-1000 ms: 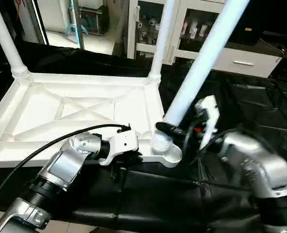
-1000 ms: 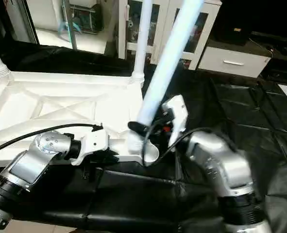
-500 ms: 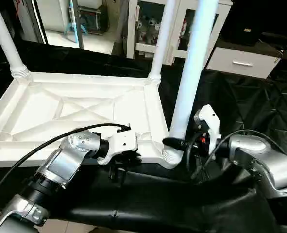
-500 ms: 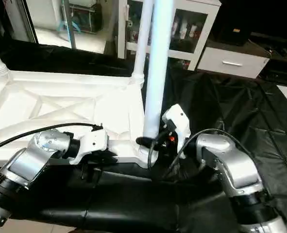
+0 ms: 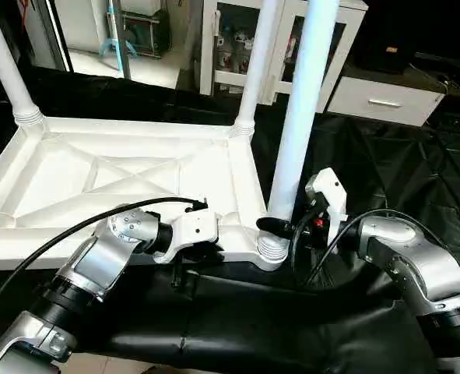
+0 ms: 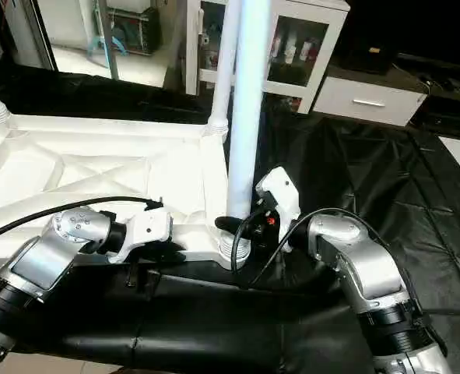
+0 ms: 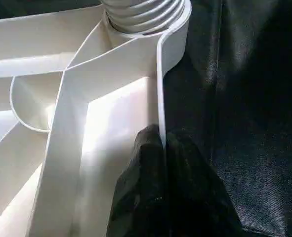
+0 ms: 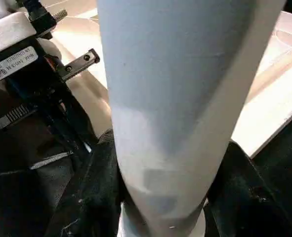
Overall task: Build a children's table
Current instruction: Insert table leg to table base
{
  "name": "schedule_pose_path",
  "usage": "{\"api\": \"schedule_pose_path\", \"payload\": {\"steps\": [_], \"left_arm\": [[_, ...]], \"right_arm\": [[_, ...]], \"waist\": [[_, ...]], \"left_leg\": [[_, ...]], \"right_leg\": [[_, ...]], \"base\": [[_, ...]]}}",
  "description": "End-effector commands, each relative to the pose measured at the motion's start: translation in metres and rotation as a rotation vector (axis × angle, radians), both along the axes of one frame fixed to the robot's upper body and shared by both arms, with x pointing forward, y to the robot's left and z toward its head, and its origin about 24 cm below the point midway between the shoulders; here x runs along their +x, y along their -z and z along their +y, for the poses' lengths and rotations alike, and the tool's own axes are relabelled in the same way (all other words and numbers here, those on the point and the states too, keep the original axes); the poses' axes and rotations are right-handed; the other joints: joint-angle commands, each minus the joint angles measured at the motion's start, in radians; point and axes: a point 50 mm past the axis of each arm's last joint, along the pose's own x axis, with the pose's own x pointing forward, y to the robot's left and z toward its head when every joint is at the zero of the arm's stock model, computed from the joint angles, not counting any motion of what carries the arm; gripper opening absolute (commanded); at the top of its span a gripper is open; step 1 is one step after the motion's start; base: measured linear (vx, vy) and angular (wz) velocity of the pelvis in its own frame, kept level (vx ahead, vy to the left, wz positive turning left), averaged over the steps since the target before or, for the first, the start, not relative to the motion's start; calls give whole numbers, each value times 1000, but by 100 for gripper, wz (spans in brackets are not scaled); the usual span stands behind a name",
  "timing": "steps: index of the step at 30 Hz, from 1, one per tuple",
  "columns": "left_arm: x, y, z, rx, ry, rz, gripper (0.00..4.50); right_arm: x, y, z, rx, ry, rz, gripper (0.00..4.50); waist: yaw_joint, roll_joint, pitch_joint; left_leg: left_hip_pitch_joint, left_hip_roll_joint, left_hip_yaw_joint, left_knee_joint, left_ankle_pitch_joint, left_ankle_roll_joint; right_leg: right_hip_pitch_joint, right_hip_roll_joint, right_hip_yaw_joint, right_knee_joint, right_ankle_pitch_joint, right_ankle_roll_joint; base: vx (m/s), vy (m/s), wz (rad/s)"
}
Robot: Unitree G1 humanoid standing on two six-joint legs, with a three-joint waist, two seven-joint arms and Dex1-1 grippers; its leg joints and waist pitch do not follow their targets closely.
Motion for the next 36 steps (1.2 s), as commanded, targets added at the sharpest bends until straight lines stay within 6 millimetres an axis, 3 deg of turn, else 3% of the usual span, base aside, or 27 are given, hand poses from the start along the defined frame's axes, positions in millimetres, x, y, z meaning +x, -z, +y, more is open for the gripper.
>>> {"api": "schedule_pose_path", "payload": {"steps": [1, 21, 36], "left_arm": [[-7, 16, 4, 71, 20, 72, 2], [-5, 15, 3, 62, 10, 60, 2], [0, 13, 6, 62, -2, 43, 2]], "right_arm": [[0, 7, 1, -32, -7, 27, 185], [2, 20, -6, 113, 153, 71, 185], [-19, 42, -18, 208, 239, 61, 185]], "waist": [[6, 10, -50], [4, 13, -47], [8, 16, -44]], "left_leg": [[21, 40, -11, -71, -99, 0], [24, 42, -11, -80, -170, -32], [24, 44, -12, -86, -218, -39]], "right_leg": [[27, -58, 26, -67, 109, -233], [20, -60, 27, -76, 25, -221], [16, -62, 28, -84, -18, -207]], "base": [[0, 0, 0], [0, 0, 0], [0, 0, 0]]}}
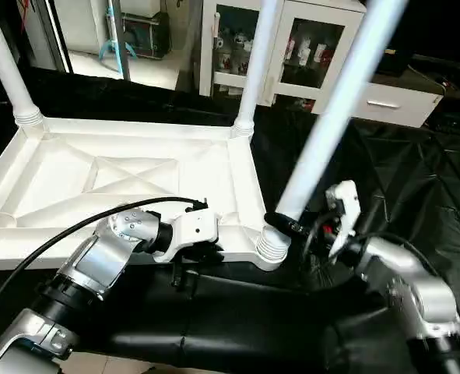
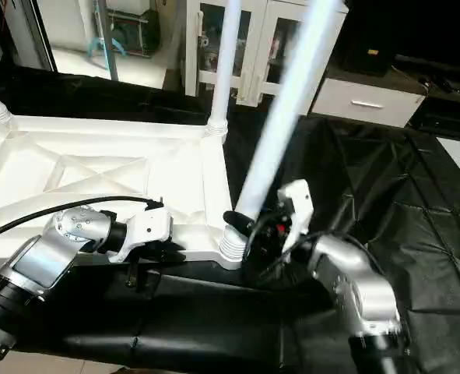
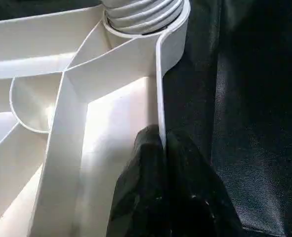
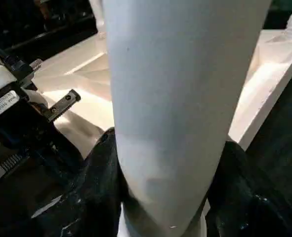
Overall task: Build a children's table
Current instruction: Insert table leg to table base
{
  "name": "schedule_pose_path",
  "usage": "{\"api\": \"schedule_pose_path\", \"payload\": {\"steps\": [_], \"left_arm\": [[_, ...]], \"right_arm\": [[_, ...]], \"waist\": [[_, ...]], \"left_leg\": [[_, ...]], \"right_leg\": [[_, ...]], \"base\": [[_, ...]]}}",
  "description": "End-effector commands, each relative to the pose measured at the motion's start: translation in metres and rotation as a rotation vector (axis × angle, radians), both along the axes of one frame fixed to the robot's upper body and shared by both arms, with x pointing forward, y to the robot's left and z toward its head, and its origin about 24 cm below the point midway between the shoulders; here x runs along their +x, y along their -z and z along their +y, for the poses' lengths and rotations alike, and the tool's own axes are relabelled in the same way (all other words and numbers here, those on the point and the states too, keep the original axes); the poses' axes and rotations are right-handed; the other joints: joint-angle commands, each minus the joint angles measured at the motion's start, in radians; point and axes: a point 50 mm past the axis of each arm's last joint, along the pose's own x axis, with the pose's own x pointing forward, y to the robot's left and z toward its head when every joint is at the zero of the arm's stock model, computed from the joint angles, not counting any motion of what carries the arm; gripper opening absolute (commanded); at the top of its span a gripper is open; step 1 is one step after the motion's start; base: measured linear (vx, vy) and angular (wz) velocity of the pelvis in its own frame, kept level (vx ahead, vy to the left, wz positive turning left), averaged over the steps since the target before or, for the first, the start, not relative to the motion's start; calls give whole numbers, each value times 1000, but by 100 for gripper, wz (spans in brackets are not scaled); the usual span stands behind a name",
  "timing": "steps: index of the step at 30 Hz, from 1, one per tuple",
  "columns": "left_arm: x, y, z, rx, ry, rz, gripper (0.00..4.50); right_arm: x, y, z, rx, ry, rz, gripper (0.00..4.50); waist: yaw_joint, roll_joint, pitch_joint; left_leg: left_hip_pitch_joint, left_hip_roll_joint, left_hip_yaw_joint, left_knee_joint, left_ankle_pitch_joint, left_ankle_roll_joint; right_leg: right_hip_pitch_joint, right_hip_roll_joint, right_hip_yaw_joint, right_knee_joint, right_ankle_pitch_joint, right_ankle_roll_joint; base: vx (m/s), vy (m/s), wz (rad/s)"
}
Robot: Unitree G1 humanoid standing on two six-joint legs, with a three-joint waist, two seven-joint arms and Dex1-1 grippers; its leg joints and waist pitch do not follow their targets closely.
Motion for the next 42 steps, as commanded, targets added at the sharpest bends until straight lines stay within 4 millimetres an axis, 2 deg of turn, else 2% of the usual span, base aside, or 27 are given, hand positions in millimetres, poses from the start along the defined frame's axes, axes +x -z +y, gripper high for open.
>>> {"api": "schedule_pose_path", "payload": {"steps": [1, 8, 9, 10, 16, 20, 23, 26, 27, 31, 33, 35, 36, 38, 40, 42], "left_arm": [[-3, 13, 5, 63, -7, 47, 2], [-1, 12, 7, 63, -14, 43, 2], [0, 12, 7, 63, -15, 42, 2], [0, 12, 8, 64, -17, 42, 2], [1, 12, 9, 67, -18, 41, 2], [1, 13, 8, 66, -19, 43, 2], [1, 13, 9, 66, -19, 44, 2], [2, 13, 10, 68, -20, 44, 2], [2, 13, 10, 68, -21, 44, 2], [3, 12, 11, 67, -25, 44, 2], [3, 12, 11, 68, -26, 44, 2], [3, 12, 11, 67, -27, 45, 2], [3, 12, 11, 67, -27, 46, 2], [3, 12, 11, 67, -27, 46, 2], [3, 12, 11, 67, -26, 47, 2], [3, 12, 11, 67, -27, 47, 2]], "right_arm": [[-7, 15, -7, -46, 38, 39, 185], [-18, 20, -7, -30, 58, -9, 185], [-19, 20, -6, -33, 58, -16, 185], [-23, 23, -5, -60, 42, -22, 185], [-29, 27, 0, -112, -11, -36, 185], [-36, 33, 3, -153, -80, -2, 185], [-39, 38, 3, -179, -108, 41, 185], [-39, 44, 1, -217, -114, 88, 185], [-38, 45, 1, -217, -108, 106, 185], [-36, 50, -3, -231, -91, 156, 185], [-34, 54, -4, -244, -77, 196, 185], [-30, 55, -3, -258, -78, 229, 185], [-30, 56, -3, -259, -79, 246, 185], [-29, 56, -3, -259, -80, 258, 185], [-26, 54, -2, -258, -81, 264, 185], [-22, 53, -1, -258, -84, 278, 185]], "waist": [[3, 17, -42], [4, 23, -40], [3, 21, -41], [3, 25, -40], [3, 24, -41], [3, 26, -40], [2, 24, -40], [2, 24, -40], [2, 21, -39], [1, 22, -40], [1, 25, -39], [-3, 25, -32], [-5, 24, -31], [-6, 24, -31], [-3, 21, -35], [-4, 22, -35]], "left_leg": [[21, 42, -16, -86, -226, -39], [20, 43, -17, -89, -246, -40], [20, 43, -17, -89, -248, -39], [20, 42, -18, -90, -252, -40], [18, 42, -17, -91, -241, -29], [22, 44, -18, -93, -257, -32], [21, 43, -18, -93, -258, -31], [21, 43, -18, -93, -256, -31], [20, 42, -18, -94, -256, -29], [22, 44, -20, -97, -279, -40], [24, 44, -20, -98, -284, -45], [28, 44, -21, -104, -356, -60], [30, 44, -25, -107, -401, -69], [33, 46, -29, -110, -431, -77], [33, 46, -28, -111, -399, -74], [31, 46, -27, -111, -372, -70]], "right_leg": [[14, -61, 28, -84, -30, -204], [12, -61, 29, -87, -42, -199], [13, -61, 29, -87, -43, -197], [13, -61, 30, -88, -44, -197], [15, -60, 30, -90, -39, -190], [13, -59, 30, -92, -58, -188], [14, -60, 31, -92, -51, -188], [13, -59, 30, -92, -47, -189], [14, -59, 30, -93, -54, -189], [12, -61, 31, -96, -87, -181], [9, -60, 31, -96, -88, -182], [3, -60, 31, -105, -170, -175], [3, -62, 31, -110, -242, -164], [1, -67, 33, -117, -298, -147], [3, -66, 33, -116, -254, -145], [5, -63, 33, -111, -208, -156]], "base": [[0, 0, 0], [0, 0, 0], [0, 0, 0], [0, 0, 0], [0, 0, 0], [0, 0, 0], [0, 0, 0], [0, 0, 0], [0, 0, 0], [0, 0, 0], [0, 0, 0], [0, 0, 0], [0, 0, 0], [0, 0, 0], [0, 0, 0], [0, 0, 0]]}}
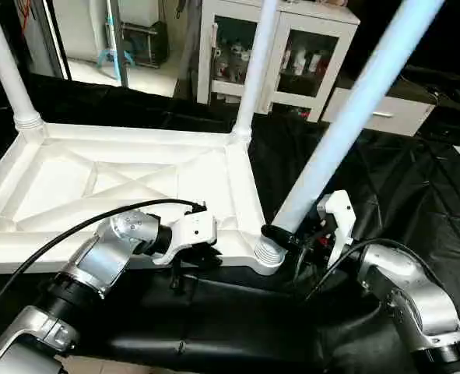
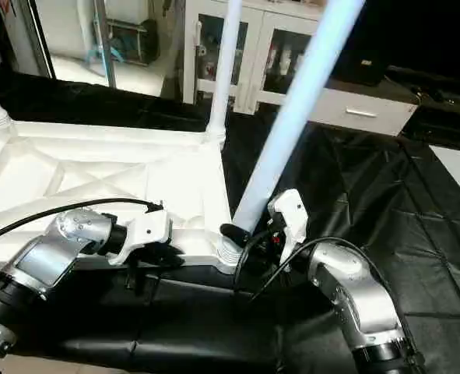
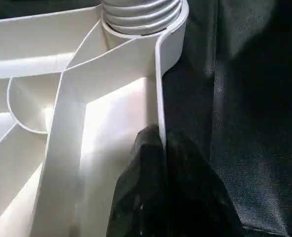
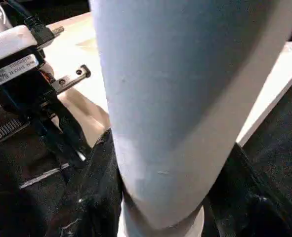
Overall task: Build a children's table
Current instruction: Insert table leg to table base
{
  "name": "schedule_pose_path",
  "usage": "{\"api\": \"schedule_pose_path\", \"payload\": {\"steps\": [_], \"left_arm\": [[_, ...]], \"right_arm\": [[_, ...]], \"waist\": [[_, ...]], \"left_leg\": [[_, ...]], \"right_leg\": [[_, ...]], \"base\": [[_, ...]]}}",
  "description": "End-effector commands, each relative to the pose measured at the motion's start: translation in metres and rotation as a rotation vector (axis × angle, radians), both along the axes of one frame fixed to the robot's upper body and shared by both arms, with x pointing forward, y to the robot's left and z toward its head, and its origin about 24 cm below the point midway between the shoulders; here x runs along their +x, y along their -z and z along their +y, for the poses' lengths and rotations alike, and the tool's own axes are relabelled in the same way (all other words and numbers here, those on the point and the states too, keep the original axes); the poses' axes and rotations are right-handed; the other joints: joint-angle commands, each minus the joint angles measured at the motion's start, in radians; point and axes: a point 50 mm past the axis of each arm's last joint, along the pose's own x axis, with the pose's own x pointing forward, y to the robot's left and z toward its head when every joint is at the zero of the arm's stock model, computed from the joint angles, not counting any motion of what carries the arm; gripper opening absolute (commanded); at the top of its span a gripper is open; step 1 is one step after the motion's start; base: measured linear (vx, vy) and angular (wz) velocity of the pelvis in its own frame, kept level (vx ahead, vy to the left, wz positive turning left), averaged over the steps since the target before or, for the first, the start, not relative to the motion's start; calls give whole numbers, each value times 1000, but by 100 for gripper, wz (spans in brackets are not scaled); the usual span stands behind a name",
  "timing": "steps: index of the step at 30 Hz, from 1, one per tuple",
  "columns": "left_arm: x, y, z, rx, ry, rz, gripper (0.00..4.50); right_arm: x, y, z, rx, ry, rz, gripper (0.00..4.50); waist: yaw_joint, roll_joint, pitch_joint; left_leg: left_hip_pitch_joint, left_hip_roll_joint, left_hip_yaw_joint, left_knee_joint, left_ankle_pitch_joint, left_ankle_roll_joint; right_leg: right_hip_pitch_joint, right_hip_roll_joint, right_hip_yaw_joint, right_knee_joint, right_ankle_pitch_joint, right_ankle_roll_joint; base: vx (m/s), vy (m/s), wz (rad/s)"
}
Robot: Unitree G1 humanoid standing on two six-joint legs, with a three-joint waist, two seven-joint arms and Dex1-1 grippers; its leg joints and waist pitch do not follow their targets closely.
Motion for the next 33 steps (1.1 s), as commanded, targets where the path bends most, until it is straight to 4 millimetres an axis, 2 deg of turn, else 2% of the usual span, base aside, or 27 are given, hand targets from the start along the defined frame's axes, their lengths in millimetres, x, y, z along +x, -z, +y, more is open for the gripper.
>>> {"api": "schedule_pose_path", "payload": {"steps": [1, 5, 6, 8, 9, 16, 20, 22, 23, 27, 28, 31, 33], "left_arm": [[2, 4, 7, 59, -21, 2, 2], [2, 3, 8, 60, -22, 1, 2], [2, 3, 8, 60, -20, 0, 2], [2, 3, 8, 60, -20, 0, 2], [2, 3, 8, 60, -18, 0, 2], [2, 3, 7, 59, -12, 3, 2], [2, 3, 8, 61, -14, 1, 2], [2, 3, 9, 63, -15, 1, 2], [2, 3, 9, 63, -15, 1, 2], [2, 3, 8, 61, -13, 0, 2], [2, 3, 8, 61, -13, 0, 2], [2, 3, 8, 62, -12, 1, 2], [2, 3, 7, 62, -11, 1, 2]], "right_arm": [[-17, 50, -9, -108, 20, 291, 185], [-13, 49, -9, -118, 26, 294, 185], [-7, 46, -9, -130, 39, 290, 185], [-6, 45, -9, -134, 43, 288, 185], [-3, 43, -8, -137, 43, 278, 185], [4, 32, -1, -118, 0, 214, 185], [9, 18, 3, -49, -8, 147, 185], [15, 1, 1, 22, -7, 104, 185], [16, -5, 0, 40, -15, 86, 185], [18, -19, -2, 72, -32, 45, 185], [18, -22, -3, 66, -44, 35, 185], [16, -23, -5, 17, -77, 18, 185], [14, -22, -5, -8, -98, 15, 185]], "waist": [[0, 23, -22], [-1, 23, -22], [-1, 27, -21], [-5, 24, -21], [-4, 27, -21], [-2, 26, -21], [-1, 25, -21], [-1, 24, -22], [0, 28, -21], [1, 25, -22], [2, 23, -26], [9, 26, -28], [12, 25, -29]], "left_leg": [[15, 47, -24, -93, -375, -69], [13, 47, -27, -95, -397, -76], [14, 47, -28, -96, -407, -80], [12, 46, -30, -97, -416, -82], [14, 47, -29, -97, -421, -85], [16, 47, -27, -96, -421, -85], [15, 47, -26, -97, -417, -84], [14, 47, -25, -96, -410, -79], [14, 47, -26, -97, -406, -79], [11, 47, -21, -95, -364, -68], [6, 46, -20, -91, -307, -57], [3, 43, -12, -81, -195, -30], [3, 43, -11, -80, -182, -25]], "right_leg": [[-8, -63, 34, -96, -205, -161], [-9, -65, 33, -98, -238, -158], [-10, -65, 33, -99, -253, -154], [-9, -64, 33, -100, -270, -151], [-13, -65, 33, -102, -277, -148], [-17, -64, 35, -102, -255, -149], [-17, -64, 35, -101, -247, -151], [-16, -63, 35, -101, -243, -153], [-15, -64, 35, -100, -240, -155], [-11, -62, 35, -97, -198, -167], [-3, -62, 34, -90, -145, -171], [2, -59, 33, -80, -2, -191], [4, -58, 31, -78, 15, -195]], "base": [[0, 0, 0], [0, 0, 0], [0, 0, 0], [0, 0, 0], [0, 0, 0], [0, 0, 0], [0, 0, 0], [0, 0, 0], [0, 0, 0], [0, 0, 0], [0, 0, 0], [0, 0, 0], [0, 0, 0]]}}
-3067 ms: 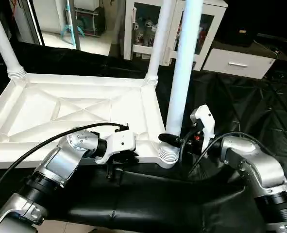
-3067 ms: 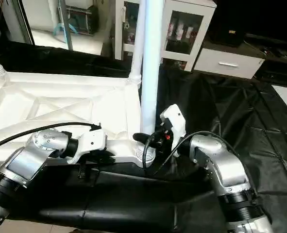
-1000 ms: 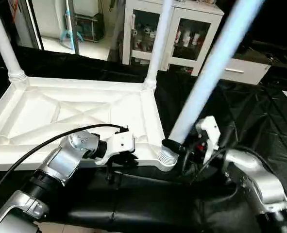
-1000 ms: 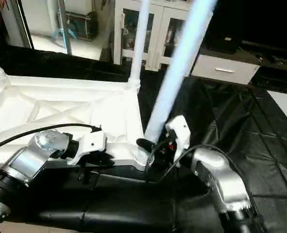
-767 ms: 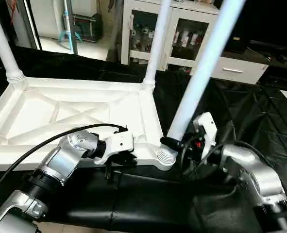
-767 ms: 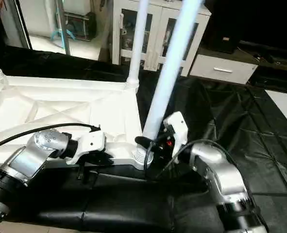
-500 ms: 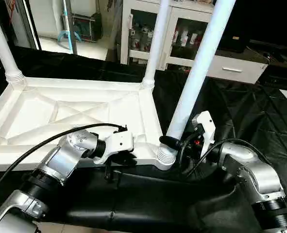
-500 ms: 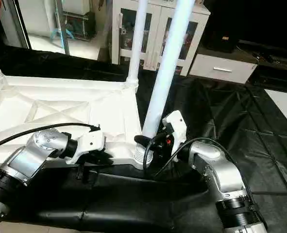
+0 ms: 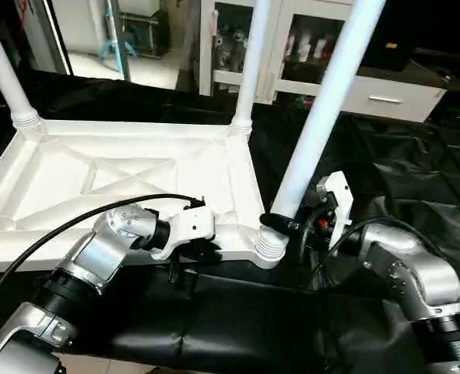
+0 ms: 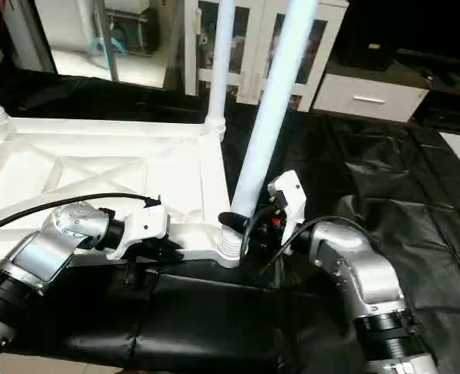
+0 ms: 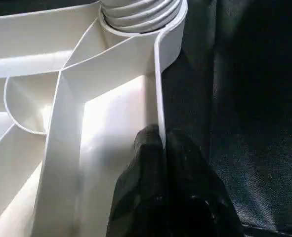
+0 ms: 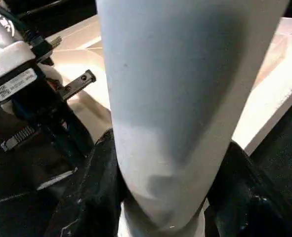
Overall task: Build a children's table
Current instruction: Insert table leg to table base
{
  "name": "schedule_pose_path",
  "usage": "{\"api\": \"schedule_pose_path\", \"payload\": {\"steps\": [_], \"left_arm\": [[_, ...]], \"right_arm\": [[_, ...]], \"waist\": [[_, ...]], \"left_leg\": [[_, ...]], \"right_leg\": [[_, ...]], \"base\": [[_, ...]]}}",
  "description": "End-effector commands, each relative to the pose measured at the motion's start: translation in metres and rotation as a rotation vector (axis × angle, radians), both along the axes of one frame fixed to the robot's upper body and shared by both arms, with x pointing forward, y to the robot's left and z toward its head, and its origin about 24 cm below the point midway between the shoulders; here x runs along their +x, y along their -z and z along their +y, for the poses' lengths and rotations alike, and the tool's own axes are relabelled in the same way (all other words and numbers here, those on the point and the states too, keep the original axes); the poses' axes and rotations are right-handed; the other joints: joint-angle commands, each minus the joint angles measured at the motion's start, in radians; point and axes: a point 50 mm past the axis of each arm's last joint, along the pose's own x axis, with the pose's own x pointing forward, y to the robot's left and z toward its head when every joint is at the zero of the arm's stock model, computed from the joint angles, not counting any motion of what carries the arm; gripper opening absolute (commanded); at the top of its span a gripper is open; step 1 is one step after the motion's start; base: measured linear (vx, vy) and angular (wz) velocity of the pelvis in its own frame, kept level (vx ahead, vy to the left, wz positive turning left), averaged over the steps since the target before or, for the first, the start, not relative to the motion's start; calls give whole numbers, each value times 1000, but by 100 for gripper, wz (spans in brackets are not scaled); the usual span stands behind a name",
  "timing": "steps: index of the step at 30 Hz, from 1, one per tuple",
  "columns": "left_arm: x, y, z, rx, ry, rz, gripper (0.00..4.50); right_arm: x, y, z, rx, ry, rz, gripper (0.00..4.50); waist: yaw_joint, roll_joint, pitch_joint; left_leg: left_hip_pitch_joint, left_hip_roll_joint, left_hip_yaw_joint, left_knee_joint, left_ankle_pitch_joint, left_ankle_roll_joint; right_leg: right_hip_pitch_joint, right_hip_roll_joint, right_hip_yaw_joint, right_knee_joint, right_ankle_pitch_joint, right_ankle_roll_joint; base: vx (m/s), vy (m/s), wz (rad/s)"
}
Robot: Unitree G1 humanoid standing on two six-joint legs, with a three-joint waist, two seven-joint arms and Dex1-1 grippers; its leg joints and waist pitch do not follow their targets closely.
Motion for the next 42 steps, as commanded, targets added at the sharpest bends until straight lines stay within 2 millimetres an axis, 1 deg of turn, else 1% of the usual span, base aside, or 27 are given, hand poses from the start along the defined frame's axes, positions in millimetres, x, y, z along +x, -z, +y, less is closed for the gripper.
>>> {"api": "schedule_pose_path", "payload": {"steps": [1, 4, 8, 10, 13, 14, 15, 16, 19, 21, 23, 25, 27, 30, 33, 34, 36, 38, 39, 42], "left_arm": [[-1, 10, 7, 77, -24, 22, 2], [-1, 10, 7, 76, -24, 22, 2], [-1, 11, 7, 78, -23, 23, 2], [-1, 10, 7, 78, -22, 23, 2], [-1, 10, 7, 80, -22, 23, 2], [-1, 10, 8, 80, -22, 23, 2], [-1, 10, 8, 80, -22, 23, 2], [-1, 10, 7, 81, -21, 23, 2], [-1, 11, 7, 82, -19, 24, 2], [-1, 11, 7, 82, -16, 25, 2], [-1, 11, 6, 81, -14, 26, 2], [-1, 12, 5, 81, -11, 26, 2], [-1, 12, 5, 81, -9, 26, 2], [-1, 12, 5, 83, -6, 26, 2], [-2, 12, 5, 86, -2, 28, 2], [-2, 12, 5, 89, 0, 28, 2], [-2, 12, 5, 90, 1, 29, 2], [-2, 12, 5, 91, 3, 29, 2], [-2, 12, 6, 91, 4, 30, 2], [-2, 12, 6, 93, 4, 31, 2]], "right_arm": [[-4, 1, 0, -40, -34, -3, 185], [-7, 2, 2, -52, -59, -8, 185], [-10, -5, 9, -48, -100, -64, 185], [-10, -11, 12, -28, -109, -90, 185], [-5, -19, 12, -3, -85, -119, 185], [-4, -20, 11, -9, -76, -126, 185], [-4, -20, 11, -9, -76, -126, 185], [-2, -20, 9, -26, -70, -126, 185], [-1, -14, 4, -79, -59, -116, 185], [0, -9, 2, -116, -55, -112, 185], [1, -6, 3, -127, -56, -106, 185], [2, -2, 5, -149, -67, -94, 185], [2, 2, 6, -171, -78, -88, 185], [4, 5, 7, -180, -84, -84, 185], [6, 9, 10, -189, -96, -72, 185], [7, 12, 11, -196, -104, -65, 185], [8, 14, 12, -198, -107, -59, 185], [9, 15, 13, -194, -108, -51, 185], [10, 16, 14, -175, -99, -37, 185], [13, 18, 14, -151, -74, -15, 185]], "waist": [[0, 10, -41], [1, 12, -38], [1, 11, -37], [0, 14, -38], [0, 13, -39], [0, 16, -39], [0, 15, -40], [0, 13, -40], [1, 13, -40], [1, 11, -40], [1, 12, -40], [0, 13, -41], [-1, 14, -41], [-3, 15, -40], [-6, 14, -39], [-6, 19, -39], [-9, 17, -38], [-8, 18, -38], [-8, 16, -38], [-9, 18, -39]], "left_leg": [[12, 42, -13, -70, -185, -16], [15, 44, -14, -74, -216, -24], [15, 45, -15, -76, -242, -31], [16, 45, -15, -76, -245, -32], [16, 45, -15, -74, -230, -30], [16, 44, -15, -74, -225, -31], [16, 44, -14, -73, -219, -31], [15, 43, -14, -71, -204, -28], [15, 42, -13, -70, -201, -28], [15, 42, -12, -70, -202, -27], [14, 42, -12, -69, -202, -28], [17, 42, -13, -69, -199, -26], [16, 42, -12, -69, -200, -26], [17, 42, -13, -71, -223, -30], [17, 42, -14, -72, -242, -32], [17, 43, -16, -73, -251, -34], [18, 43, -16, -74, -261, -38], [19, 43, -16, -74, -268, -39], [18, 43, -16, -75, -268, -40], [20, 43, -16, -75, -276, -42]], "right_leg": [[18, -57, 32, -77, 8, -191], [16, -59, 32, -81, -40, -189], [15, -61, 33, -85, -92, -177], [14, -60, 33, -85, -89, -177], [15, -59, 33, -81, -64, -184], [15, -59, 33, -80, -54, -185], [15, -58, 33, -80, -45, -186], [18, -58, 32, -77, -27, -189], [18, -58, 32, -78, -27, -190], [19, -58, 32, -78, -31, -190], [20, -59, 32, -78, -36, -188], [19, -58, 31, -76, -25, -193], [19, -57, 31, -76, -23, -197], [19, -59, 32, -79, -51, -196], [18, -59, 32, -81, -77, -195], [17, -60, 32, -82, -90, -197], [17, -59, 32, -83, -102, -198], [16, -60, 32, -84, -112, -197], [17, -59, 32, -84, -113, -195], [15, -59, 33, -85, -117, -197]], "base": [[0, 0, 0], [0, 0, 0], [0, 0, 0], [0, 0, 0], [0, 0, 0], [0, 0, 0], [0, 0, 0], [0, 0, 0], [0, 0, 0], [0, 0, 0], [0, 0, 0], [0, 0, 0], [0, 0, 0], [0, 0, 0], [0, 0, 0], [0, 0, 0], [0, 0, 0], [0, 0, 0], [0, 0, 0], [0, 0, 0]]}}
